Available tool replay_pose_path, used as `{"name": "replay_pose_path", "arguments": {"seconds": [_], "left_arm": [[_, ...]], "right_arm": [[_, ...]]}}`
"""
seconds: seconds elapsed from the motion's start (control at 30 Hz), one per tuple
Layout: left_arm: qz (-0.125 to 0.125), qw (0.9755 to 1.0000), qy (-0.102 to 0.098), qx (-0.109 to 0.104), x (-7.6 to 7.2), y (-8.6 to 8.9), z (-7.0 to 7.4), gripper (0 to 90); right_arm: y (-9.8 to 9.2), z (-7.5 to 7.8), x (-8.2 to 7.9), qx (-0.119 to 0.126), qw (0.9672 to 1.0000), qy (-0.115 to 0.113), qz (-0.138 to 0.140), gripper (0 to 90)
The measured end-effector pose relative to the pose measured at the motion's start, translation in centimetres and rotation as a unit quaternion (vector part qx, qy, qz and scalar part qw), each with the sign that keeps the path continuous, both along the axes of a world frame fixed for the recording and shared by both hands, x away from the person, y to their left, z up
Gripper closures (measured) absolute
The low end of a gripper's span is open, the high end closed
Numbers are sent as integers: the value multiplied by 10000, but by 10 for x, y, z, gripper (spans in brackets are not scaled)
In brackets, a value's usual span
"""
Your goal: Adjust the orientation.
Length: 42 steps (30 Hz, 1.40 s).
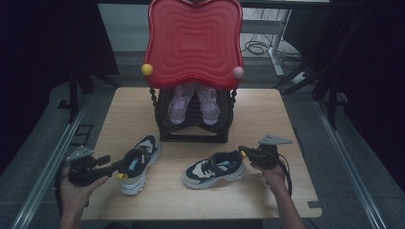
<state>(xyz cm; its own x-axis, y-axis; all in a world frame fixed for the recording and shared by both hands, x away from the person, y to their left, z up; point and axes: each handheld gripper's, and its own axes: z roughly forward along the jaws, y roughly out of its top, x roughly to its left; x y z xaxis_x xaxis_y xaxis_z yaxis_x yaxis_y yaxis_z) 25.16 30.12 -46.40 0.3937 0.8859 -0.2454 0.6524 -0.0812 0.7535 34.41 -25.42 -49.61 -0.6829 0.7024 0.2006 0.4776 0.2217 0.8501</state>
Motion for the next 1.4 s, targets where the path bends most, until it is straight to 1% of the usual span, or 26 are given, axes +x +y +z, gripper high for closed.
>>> {"name": "replay_pose_path", "arguments": {"seconds": [0.03, 0.07, 0.2, 0.33, 0.5, 0.53, 0.6, 0.8, 0.87, 0.9, 0.93, 1.03, 1.07, 1.1, 1.13, 1.17, 1.2, 1.23, 1.4], "left_arm": [[0, 10000, 0, 0, 0, 0, 0, 397], [-4, 10000, 1, 4, 0, 0, 0, 397], [-11, 10000, 6, 3, 0, -1, 0, 397], [-7, 10000, 6, 7, 0, -1, 0, 397], [5, 10000, 3, 7, 0, 0, 0, 397], [2, 10000, 3, 9, 0, 0, 0, 397], [-2, 10000, 7, 13, 0, -1, 0, 397], [-5, 10000, 9, 14, 0, -1, 0, 397], [-6, 10000, 7, 14, 0, -1, 0, 397], [-8, 10000, 6, 13, 0, -1, 0, 397], [-14, 10000, 2, 15, 0, -2, 0, 397], [-13, 10000, -1, 14, 0, -2, 0, 396], [-2, 10000, 3, 9, 0, -1, 0, 396], [-3, 10000, 0, 14, 0, -1, 0, 396], [-5, 10000, 0, 12, 0, -1, 0, 396], [-5, 10000, 0, 12, 0, -1, 0, 397], [-13, 10000, -1, 12, 0, -2, 0, 396], [-13, 10000, -1, 12, 0, -2, 0, 397], [-8, 10000, -4, 12, 0, -1, 0, 396]], "right_arm": [[0, 0, 0, 0, 10000, 0, 0, 893], [1, 0, -1, -2, 10000, -22, 89, 893], [1, -1, -4, 17, 9998, -38, 180, 893], [-2, -2, -8, 13, 9998, -45, 167, 894], [-4, -2, -16, -13, 9997, -118, 202, 894], [-7, -2, -21, -9, 9997, -128, 197, 894], [-9, -3, -26, 27, 9997, -132, 187, 894], [-13, -3, -38, 11, 9996, -170, 209, 894], [-16, -4, -46, 8, 9996, -193, 202, 894], [-16, -4, -46, 8, 9996, -193, 202, 894], [-17, -4, -51, -11, 9996, -195, 223, 894], [-17, -3, -56, -8, 9995, -197, 237, 894], [-18, -3, -62, -23, 9995, -199, 246, 894], [-18, -3, -62, -23, 9995, -199, 246, 894], [-18, -2, -67, -40, 9995, -208, 251, 894], [-18, -2, -67, -40, 9995, -208, 251, 894], [-17, -2, -71, -62, 9994, -220, 273, 894], [-17, -2, -71, -62, 9994, -220, 273, 894], [-16, -2, -83, -75, 9993, -233, 285, 894]]}}
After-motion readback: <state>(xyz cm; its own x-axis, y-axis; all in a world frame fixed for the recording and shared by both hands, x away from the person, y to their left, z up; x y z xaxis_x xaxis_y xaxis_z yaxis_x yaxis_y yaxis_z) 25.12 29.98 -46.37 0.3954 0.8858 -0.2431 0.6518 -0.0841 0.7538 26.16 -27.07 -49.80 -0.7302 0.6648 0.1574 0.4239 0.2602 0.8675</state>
